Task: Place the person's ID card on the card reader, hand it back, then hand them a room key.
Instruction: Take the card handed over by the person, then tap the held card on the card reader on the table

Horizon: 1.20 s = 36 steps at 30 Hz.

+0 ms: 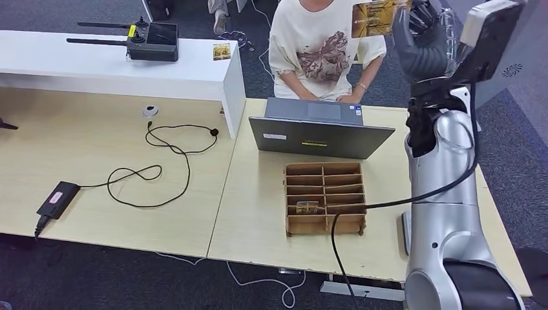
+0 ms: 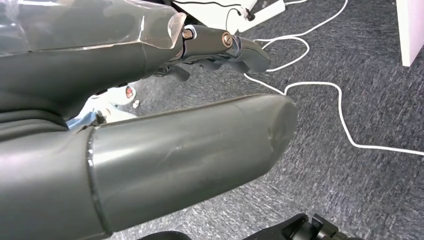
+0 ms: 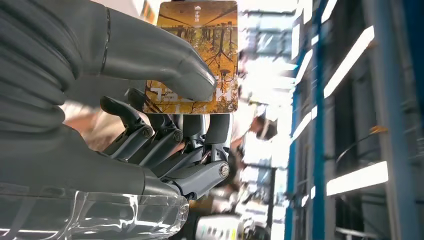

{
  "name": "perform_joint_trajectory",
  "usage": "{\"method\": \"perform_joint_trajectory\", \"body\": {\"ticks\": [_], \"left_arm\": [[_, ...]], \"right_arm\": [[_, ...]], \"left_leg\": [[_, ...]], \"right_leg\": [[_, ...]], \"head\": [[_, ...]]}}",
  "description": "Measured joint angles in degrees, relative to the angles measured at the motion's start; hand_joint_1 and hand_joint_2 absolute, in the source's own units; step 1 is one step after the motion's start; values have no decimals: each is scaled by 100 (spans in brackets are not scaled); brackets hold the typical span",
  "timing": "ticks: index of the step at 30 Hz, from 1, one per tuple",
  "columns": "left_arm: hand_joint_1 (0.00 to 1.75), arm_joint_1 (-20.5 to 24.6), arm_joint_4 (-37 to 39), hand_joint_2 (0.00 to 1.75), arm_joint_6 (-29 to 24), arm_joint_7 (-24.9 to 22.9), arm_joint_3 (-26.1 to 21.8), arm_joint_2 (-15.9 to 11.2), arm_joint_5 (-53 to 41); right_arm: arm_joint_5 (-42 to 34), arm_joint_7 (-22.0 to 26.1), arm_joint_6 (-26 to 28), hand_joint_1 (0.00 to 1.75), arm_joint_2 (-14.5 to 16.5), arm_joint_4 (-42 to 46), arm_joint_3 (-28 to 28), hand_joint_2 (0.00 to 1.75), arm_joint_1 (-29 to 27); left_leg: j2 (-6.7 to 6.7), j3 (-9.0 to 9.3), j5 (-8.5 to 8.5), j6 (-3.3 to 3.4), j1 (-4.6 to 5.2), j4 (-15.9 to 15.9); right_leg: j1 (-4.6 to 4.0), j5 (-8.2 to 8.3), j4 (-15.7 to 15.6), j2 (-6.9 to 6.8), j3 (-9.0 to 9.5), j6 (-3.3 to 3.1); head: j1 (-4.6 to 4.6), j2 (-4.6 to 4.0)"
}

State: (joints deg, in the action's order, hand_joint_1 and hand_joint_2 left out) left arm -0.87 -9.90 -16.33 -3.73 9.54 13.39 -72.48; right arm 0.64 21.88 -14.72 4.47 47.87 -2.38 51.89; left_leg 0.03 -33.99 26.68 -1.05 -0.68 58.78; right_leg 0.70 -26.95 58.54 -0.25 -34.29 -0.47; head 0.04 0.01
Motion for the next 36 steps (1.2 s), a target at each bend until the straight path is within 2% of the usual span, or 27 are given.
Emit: {"method": "perform_joint_trajectory", "body": {"ticks": [2, 12, 16, 21, 24, 30, 36], "left_arm": [[0, -1, 0, 0, -4, -42, 5, 1, 31], [0, -21, 0, 0, -56, -233, 67, 17, 39], [0, -35, 0, 0, -83, -316, 75, 32, 20], [0, -52, 0, 0, -95, -370, 91, 43, -12], [0, -48, 0, 0, -92, -367, 107, 33, -19], [0, -46, 0, 0, -92, -401, 167, 22, -75], [0, -46, 0, 0, -92, -407, 243, -1, -135]], "right_arm": [[-417, -89, -209, 175, -170, 406, 97, 175, -259], [-972, -95, -718, 175, -1495, 1476, 257, 175, -1492], [-1244, -47, -964, 175, -1840, 2073, 16, 175, -2440], [-1263, -57, -1428, 175, -1990, 2893, -608, 175, -3875], [-1083, -103, -1546, 175, -2002, 3183, -955, 175, -4469], [-774, -201, -1655, 175, -2078, 3256, -1293, 175, -4892], [-436, -302, -1801, 175, -2200, 2969, -1390, 175, -4989]], "left_leg": [[-1, -2, 1, 1, 1, 0], [-15, -4, 7, 10, 5, 3], [-38, -9, 10, 13, 3, 4], [-45, -15, 25, 10, 2, 0], [-34, -14, 31, 11, 3, -1], [-26, -12, 31, 12, 3, -1], [-21, -10, 31, 13, 4, -1]], "right_leg": [[1, -1, -2, -1, 0, 1], [4, 0, -15, -17, 7, 6], [2, -9, -16, -37, 10, 12], [1, -22, -14, -44, 8, 12], [2, -25, -14, -35, 5, 10], [3, -24, -14, -29, 5, 10], [4, -23, -14, -24, 7, 9]], "head": [[0, -1], [0, 1], [0, 1], [-1, 0], [-1, 1], [1, 0], [0, 0]]}}
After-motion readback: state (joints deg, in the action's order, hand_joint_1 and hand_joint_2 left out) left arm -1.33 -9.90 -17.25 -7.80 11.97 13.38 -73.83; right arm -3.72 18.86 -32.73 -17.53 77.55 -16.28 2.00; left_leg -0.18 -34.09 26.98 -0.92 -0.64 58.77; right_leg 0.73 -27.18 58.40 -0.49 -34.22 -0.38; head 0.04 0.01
